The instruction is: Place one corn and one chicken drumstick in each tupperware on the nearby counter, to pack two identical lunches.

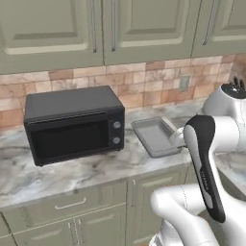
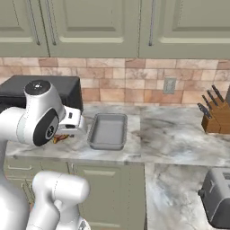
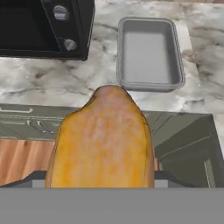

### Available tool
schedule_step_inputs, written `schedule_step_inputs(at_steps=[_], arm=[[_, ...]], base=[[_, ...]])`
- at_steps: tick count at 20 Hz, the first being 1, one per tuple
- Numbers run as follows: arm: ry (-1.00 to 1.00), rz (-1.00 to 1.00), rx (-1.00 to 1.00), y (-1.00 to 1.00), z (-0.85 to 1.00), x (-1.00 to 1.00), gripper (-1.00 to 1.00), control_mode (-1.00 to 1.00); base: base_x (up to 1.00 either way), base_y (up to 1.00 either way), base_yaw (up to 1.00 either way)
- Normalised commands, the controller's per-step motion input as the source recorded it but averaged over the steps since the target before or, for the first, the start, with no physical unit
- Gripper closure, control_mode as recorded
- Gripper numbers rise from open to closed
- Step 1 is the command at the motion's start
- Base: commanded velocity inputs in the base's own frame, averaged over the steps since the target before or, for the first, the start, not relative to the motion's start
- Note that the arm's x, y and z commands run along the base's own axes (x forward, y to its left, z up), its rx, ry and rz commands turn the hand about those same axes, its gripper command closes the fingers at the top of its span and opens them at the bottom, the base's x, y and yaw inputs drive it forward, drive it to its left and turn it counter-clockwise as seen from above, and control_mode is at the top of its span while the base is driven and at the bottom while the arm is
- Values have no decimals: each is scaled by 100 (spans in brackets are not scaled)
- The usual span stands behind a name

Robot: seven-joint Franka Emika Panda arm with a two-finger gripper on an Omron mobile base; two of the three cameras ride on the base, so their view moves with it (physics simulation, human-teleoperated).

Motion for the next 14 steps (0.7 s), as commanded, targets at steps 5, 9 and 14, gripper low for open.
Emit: schedule_step_inputs(at_steps=[5, 9, 14], arm=[[0, 0, 0, 0, 0, 0, 100, 100], [0, -6, 0, -31, -32, 70, 100, -100], [3, -7, 0, -42, -53, 63, 100, -100]], base=[[73, -16, -2], [0, 0, 0], [0, 0, 0]])
